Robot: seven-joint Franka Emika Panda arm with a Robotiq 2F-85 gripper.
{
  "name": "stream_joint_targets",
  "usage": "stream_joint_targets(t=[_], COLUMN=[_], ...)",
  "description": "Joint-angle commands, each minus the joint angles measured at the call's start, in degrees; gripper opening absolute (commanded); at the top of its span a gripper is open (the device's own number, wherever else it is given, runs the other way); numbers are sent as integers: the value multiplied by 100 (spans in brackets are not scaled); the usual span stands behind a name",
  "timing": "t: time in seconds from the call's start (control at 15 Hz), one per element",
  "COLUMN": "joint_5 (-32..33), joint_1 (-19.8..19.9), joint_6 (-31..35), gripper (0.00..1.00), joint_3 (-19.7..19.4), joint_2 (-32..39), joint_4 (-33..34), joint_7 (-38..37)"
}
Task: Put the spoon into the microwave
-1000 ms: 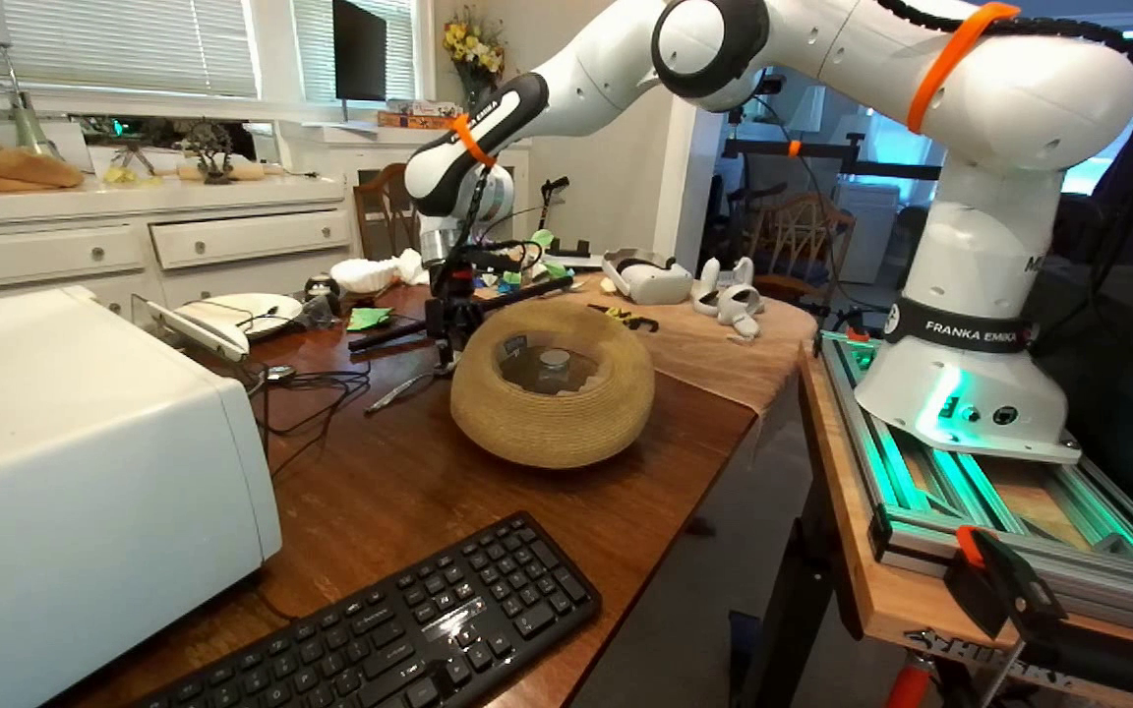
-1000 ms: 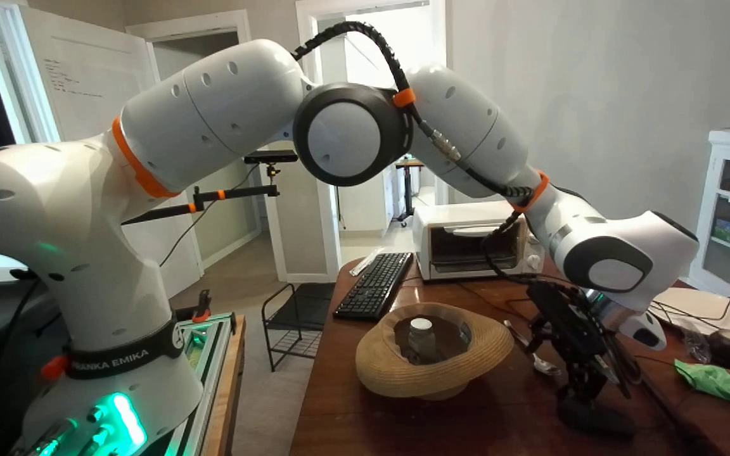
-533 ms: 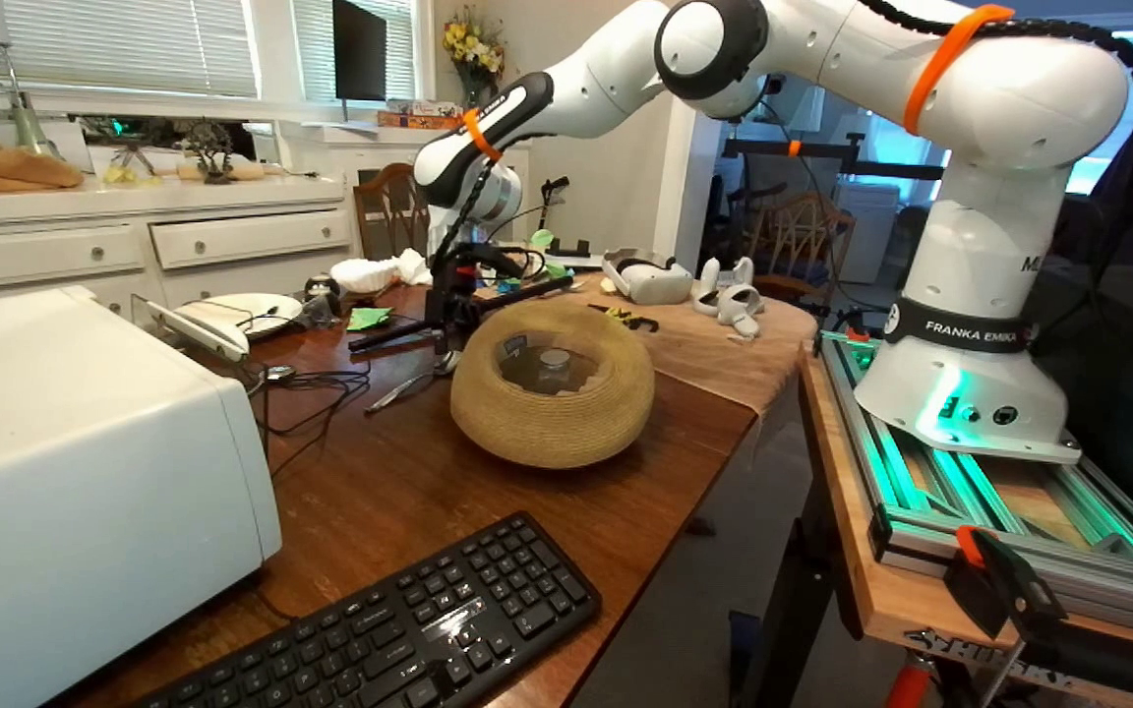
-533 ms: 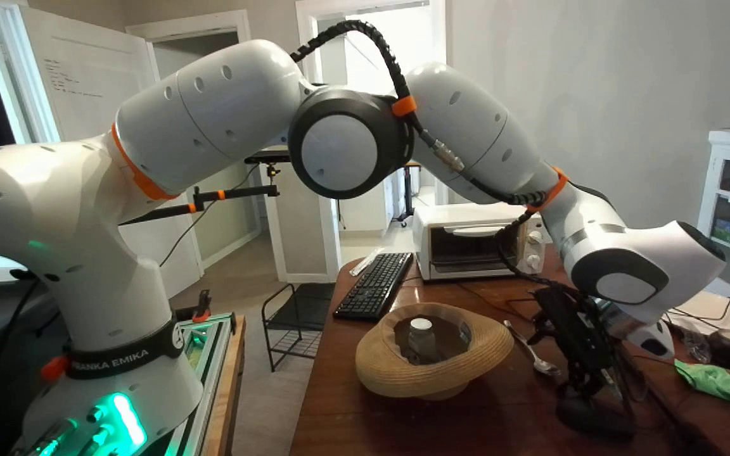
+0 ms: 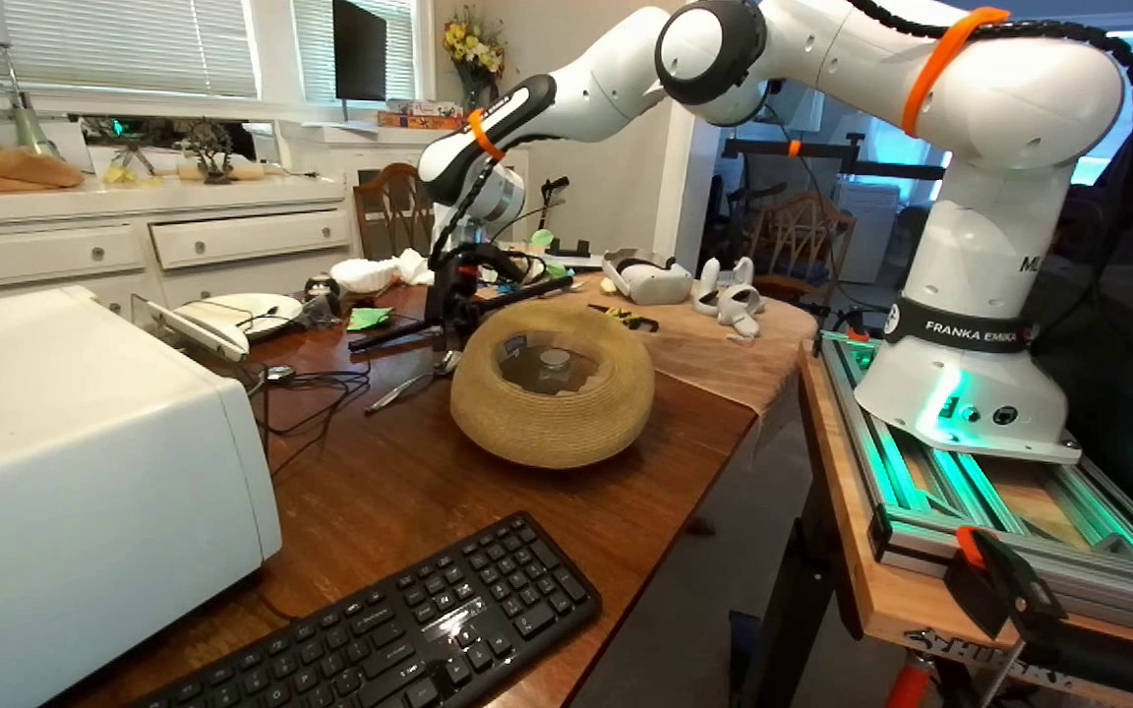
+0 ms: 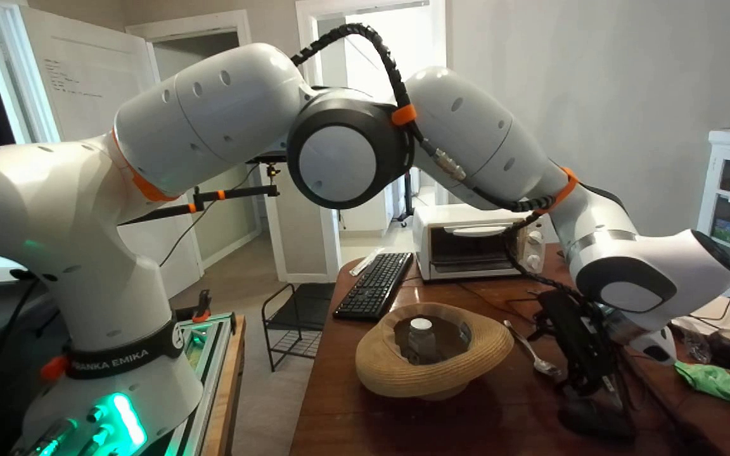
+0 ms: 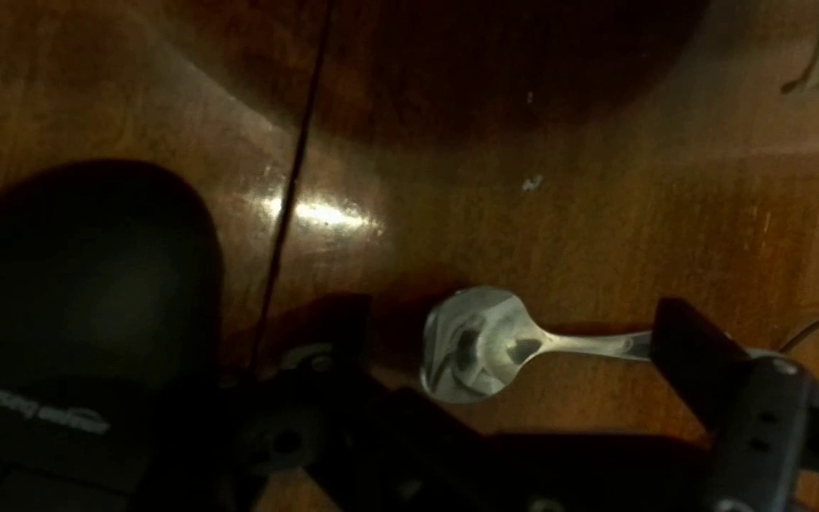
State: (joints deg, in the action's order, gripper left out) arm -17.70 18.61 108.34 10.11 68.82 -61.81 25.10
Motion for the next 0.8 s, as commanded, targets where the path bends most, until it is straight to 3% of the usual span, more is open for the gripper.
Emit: stream_joint_targets(t=[0.0, 0.6, 0.73], joint_5=[-30, -142, -242], joint_1=[-61, -10, 39], joint_6=[-106, -85, -119], gripper=[100, 100, 93], joint_3=[11, 151, 204], joint_2=[171, 275, 296], joint_4=[234, 298, 314], joint_7=[88, 316, 337])
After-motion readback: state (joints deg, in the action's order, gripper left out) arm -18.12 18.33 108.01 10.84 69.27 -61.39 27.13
